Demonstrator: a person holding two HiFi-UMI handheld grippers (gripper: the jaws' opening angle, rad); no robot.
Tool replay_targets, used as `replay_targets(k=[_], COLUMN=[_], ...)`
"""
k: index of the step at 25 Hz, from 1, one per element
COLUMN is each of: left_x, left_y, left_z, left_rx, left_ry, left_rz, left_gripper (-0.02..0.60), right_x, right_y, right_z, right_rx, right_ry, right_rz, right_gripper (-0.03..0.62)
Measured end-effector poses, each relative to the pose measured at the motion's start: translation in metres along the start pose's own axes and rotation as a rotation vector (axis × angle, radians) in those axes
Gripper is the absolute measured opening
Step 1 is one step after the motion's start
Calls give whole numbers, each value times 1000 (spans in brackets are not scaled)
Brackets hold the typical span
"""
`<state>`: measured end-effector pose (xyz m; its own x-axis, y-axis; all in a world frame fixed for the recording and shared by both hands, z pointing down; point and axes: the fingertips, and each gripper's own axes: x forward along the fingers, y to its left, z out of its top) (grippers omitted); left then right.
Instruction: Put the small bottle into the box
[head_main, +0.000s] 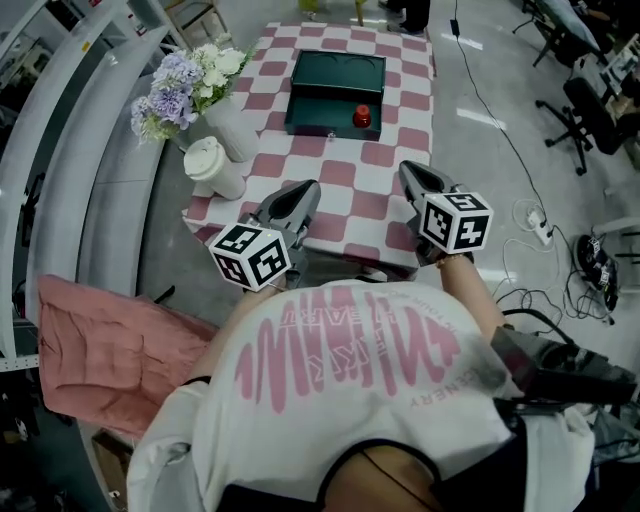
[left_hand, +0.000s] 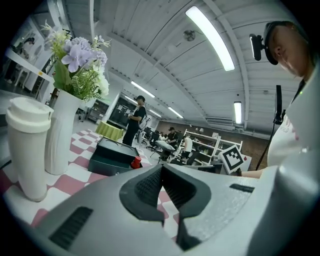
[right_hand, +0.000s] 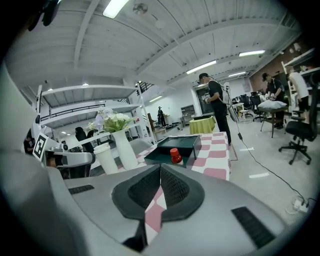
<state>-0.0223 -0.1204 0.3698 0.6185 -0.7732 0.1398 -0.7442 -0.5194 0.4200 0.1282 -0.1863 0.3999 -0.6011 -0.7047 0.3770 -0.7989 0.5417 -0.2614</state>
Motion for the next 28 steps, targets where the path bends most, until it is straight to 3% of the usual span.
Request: replay_targets(k=[14, 28], left_x=[-54, -101], left_y=[-10, -22], left_z=[-4, -20], left_rx=[-2, 1], left_ry=[15, 35], left_rz=[-125, -182], left_gripper=[6, 6], right_x=[-45, -85], right_y=[40, 81], right_z=[-37, -73], right_rx=[44, 71], right_ry=[8, 7], right_rz=[-162, -235], right_gripper=[6, 6])
